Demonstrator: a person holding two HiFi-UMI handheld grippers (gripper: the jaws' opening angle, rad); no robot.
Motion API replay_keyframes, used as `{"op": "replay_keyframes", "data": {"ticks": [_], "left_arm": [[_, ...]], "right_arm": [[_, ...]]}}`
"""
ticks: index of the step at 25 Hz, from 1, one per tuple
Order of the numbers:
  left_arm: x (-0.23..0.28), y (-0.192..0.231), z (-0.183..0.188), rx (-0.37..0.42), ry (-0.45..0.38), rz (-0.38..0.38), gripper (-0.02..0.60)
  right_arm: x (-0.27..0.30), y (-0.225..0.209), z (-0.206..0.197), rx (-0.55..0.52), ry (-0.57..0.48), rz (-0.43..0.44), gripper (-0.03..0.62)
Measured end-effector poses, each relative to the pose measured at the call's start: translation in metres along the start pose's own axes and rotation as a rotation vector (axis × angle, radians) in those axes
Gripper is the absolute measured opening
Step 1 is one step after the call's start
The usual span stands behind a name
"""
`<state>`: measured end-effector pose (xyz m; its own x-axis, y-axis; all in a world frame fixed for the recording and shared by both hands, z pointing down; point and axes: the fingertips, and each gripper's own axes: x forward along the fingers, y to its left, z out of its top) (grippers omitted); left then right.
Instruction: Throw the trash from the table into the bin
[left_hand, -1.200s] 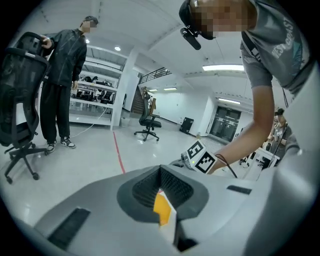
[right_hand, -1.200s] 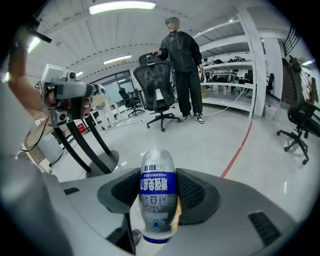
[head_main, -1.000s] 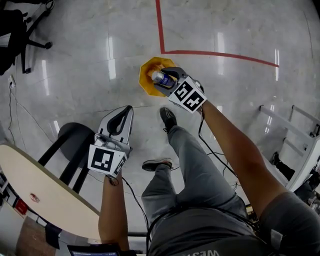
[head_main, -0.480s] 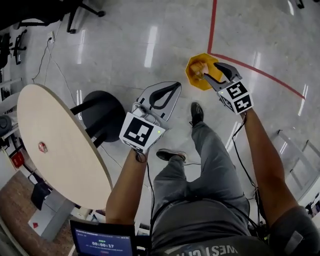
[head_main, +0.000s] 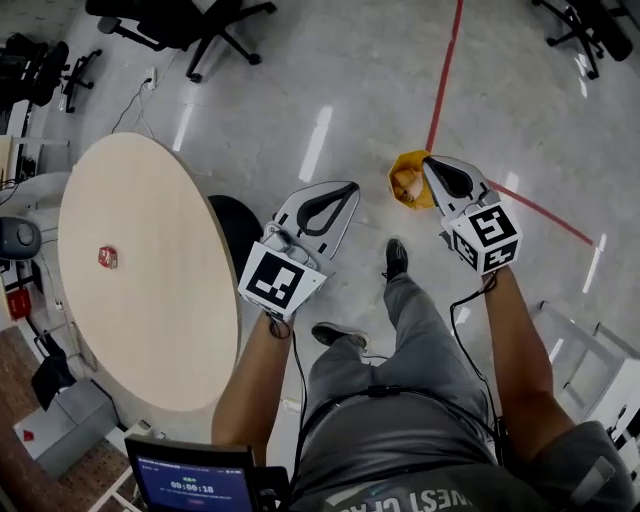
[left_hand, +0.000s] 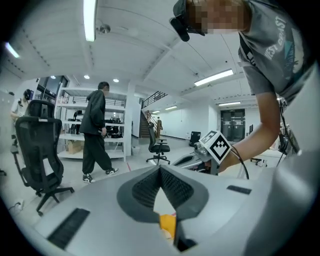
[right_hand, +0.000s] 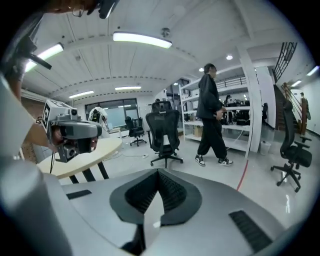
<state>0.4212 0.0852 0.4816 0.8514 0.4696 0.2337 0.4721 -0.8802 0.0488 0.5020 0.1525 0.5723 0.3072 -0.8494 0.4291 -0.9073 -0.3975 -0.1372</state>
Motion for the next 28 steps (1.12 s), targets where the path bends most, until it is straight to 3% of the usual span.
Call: {"op": "replay_keyframes", "data": {"ticks": [6, 12, 16, 28], "left_arm": [[-0.108, -0.027, 0.103, 0.031, -0.122, 0.085, 0.043], [-0.187, -0.032, 0.133, 0.059, -0.206, 0.197, 0.043], [-0.281, -0.043, 0.175, 0.07, -0.275, 0.3, 0.043], [-0.516, -0.088, 0.183, 0.151, -0.32, 0.549, 0.043]], "right_arm": [[-0.075, 0.098, 0.131, -0.1, -0.123, 0.044, 0.009], [-0.1, 0.164, 0.173, -0.196, -0.184, 0.109, 0.009], [-0.129, 0.238, 0.22, -0.281, -0.222, 0.152, 0.009], [-0.176, 0.44, 0.283, -0.509, -0.313, 0.28, 0.009]]}}
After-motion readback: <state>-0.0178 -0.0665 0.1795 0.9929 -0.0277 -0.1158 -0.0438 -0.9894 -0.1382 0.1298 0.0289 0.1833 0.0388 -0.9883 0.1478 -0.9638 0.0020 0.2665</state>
